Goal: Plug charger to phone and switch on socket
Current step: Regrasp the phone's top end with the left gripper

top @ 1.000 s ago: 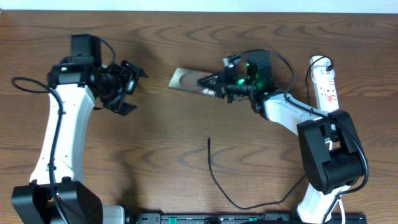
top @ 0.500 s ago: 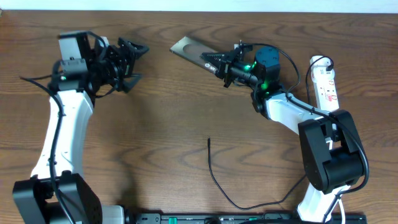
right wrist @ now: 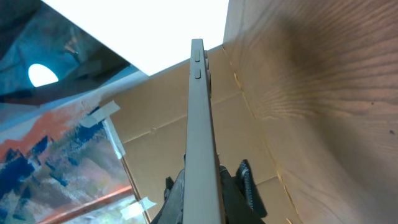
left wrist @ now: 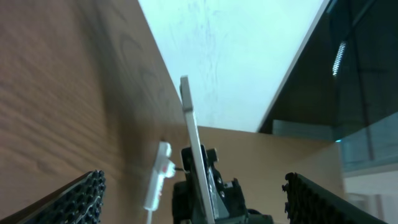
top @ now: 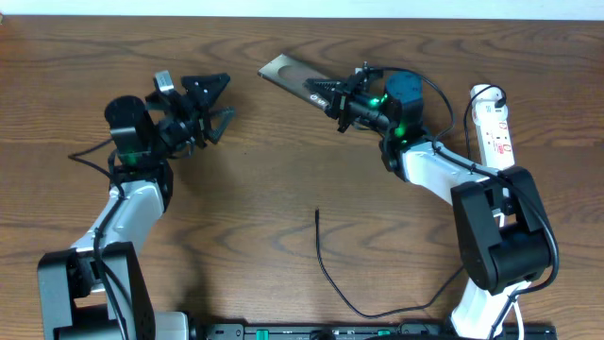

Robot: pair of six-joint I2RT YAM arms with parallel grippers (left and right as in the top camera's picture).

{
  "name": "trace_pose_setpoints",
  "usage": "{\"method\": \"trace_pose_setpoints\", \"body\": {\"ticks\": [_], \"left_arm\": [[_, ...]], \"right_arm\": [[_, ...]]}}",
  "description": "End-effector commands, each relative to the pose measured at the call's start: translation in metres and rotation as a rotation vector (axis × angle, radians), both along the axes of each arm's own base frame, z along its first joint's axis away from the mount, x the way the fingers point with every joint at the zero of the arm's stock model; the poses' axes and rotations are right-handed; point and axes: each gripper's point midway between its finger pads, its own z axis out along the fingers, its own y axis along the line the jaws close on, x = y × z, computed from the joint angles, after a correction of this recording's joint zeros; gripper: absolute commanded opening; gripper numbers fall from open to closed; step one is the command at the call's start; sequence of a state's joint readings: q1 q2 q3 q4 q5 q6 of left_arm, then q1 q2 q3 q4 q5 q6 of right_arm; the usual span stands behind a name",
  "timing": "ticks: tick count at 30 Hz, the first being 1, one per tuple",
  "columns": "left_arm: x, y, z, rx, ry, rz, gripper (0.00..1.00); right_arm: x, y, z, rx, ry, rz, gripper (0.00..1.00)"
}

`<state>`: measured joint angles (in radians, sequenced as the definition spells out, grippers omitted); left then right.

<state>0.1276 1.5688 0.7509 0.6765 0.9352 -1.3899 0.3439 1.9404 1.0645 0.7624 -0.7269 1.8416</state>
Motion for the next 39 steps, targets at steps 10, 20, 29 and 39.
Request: {"method": "trace_pose_setpoints", "body": {"ticks": [10,20,29,39], "left_arm": [[-0.002,-0.001,0.001,-0.058,0.046,0.025,0.89],[-0.001,0.000,-0.002,-0.005,0.012,0.025,0.89],[-0.003,0.003,-0.018,0.006,0.083,0.046,0.89],[-0.002,0.004,-0.019,0.008,0.084,0.055,0.89]], "right_arm": [[-0.040,0.067,0.026,0.036,-0.123,0.107,0.01],[-0.056,0.089,0.025,0.013,-0.165,0.129,0.01],[-0.058,0.095,0.014,-0.025,-0.150,0.116,0.01],[-0.059,0.096,0.012,-0.081,-0.244,0.123,0.01]]}}
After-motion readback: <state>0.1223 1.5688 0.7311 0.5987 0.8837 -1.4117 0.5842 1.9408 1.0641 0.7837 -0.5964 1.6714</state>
